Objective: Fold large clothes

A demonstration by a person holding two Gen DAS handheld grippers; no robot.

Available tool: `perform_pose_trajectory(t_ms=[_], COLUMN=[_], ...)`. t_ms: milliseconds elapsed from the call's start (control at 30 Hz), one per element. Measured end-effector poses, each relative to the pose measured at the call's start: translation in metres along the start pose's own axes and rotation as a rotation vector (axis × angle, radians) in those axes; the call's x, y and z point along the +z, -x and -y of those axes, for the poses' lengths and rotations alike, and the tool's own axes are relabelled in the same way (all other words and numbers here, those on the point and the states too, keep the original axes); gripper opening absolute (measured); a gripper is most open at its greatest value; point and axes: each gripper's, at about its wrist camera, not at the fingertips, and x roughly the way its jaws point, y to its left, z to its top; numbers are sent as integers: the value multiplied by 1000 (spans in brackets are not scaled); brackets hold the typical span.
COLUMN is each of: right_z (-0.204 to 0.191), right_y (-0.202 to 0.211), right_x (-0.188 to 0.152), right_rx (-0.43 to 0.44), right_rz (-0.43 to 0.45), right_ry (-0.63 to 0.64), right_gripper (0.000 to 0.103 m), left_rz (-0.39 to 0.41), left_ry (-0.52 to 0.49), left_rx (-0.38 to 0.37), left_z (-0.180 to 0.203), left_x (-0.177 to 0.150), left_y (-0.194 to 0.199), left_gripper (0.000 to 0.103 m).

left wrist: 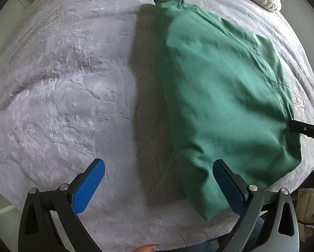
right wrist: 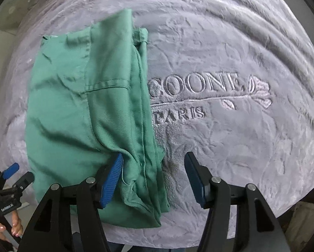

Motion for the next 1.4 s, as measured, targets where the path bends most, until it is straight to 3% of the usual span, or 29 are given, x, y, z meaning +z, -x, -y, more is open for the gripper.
perform_pose_trajectory(t_ms=[433, 767, 833, 867, 933, 1000, 1167, 1400], right_z=[8, -15, -15, -14, -12, -12, -2, -12], right_y=[35, 24, 18, 12, 2, -3, -27, -37], right_x=[0, 61, 74, 81, 91, 100, 120, 123], right_rx=[35, 41, 62, 76, 108, 83, 58, 26], right_rz=[44, 104, 100, 84, 58, 61, 24, 7], right_ry=[-45, -28, -39, -50, -75, -74, -101, -39], right_gripper=[66, 64, 46, 30, 21, 9, 7, 7], left_rz=[-20, 11, 26, 34, 57, 80, 71, 63], left_ry=[-4, 39, 58, 65, 81, 89, 94, 94], left_rx=[13, 49, 53, 56, 65, 73, 107, 106], left_z=[4, -7, -10, -12, -15, -16, -14, -16], left_x=[10, 46, 60, 66, 83, 96, 127, 131], left_y=[1, -2, -2, -2, -3, -5, -32, -42], left_gripper=[103, 103, 103, 103, 103, 103, 103, 103])
